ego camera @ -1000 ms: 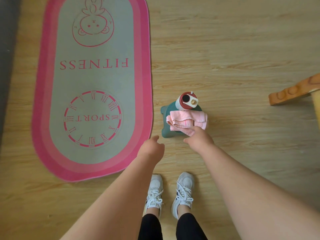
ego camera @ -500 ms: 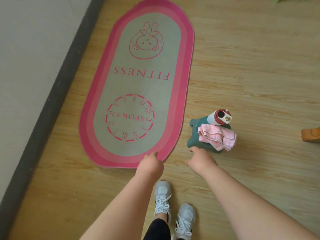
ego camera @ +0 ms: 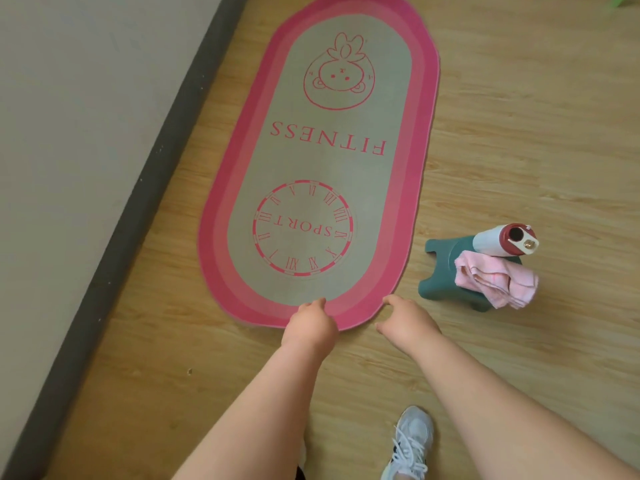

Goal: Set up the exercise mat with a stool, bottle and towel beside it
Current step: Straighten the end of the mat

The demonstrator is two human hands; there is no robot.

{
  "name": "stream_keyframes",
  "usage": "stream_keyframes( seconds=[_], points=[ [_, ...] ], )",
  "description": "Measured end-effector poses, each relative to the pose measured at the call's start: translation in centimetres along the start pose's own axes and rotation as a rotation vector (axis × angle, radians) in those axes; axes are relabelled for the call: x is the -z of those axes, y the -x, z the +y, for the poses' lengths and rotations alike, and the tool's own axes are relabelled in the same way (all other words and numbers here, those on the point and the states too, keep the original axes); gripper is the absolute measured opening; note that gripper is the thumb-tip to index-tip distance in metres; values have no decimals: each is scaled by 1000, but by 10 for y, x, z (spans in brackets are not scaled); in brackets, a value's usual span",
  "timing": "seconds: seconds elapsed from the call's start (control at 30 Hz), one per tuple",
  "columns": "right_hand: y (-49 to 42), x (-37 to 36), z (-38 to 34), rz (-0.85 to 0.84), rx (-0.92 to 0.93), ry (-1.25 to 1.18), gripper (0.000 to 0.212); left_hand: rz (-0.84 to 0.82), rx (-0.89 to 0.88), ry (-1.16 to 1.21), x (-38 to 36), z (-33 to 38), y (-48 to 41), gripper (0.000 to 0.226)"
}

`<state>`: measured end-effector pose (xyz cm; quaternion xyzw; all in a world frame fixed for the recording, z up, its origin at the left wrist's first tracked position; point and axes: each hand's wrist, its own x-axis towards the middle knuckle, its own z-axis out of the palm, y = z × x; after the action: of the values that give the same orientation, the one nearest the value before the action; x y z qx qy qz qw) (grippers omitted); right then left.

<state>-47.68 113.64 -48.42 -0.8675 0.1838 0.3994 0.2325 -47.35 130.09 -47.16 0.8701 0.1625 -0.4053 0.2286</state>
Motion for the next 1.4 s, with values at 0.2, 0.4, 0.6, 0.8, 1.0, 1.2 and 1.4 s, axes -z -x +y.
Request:
stream_keyframes(
  seconds=[0.2, 0.4, 0.6, 0.8, 1.0, 1.2, 1.4],
  points=[
    [6, -36, -48, -13, -26, -14, 61, -36, -46, -74, 24, -43, -17, 55],
    [-11, -78, -61, -24, -13, 50, 60, -73, -46, -143, 19, -80, -46, 57],
    [-58, -130, -52, -60, 49, 150, 57, -83, -16, -197, -16, -113, -96, 58],
    [-129, -192, -36, -77, 112, 239, 56, -71, -31, -296, -67, -144, -165, 63],
    [-198, -256, -15, -71, 157, 346, 53, -76, -122, -499, -121, -174, -233, 63],
    [-249, -292, 0, -89, 208, 489, 67, -89, -233, -673, -157, -193, -287, 75],
    [-276, -313, 13, -128, 226, 556, 80, -180, -176, -682, -182, -203, -318, 79]
  ],
)
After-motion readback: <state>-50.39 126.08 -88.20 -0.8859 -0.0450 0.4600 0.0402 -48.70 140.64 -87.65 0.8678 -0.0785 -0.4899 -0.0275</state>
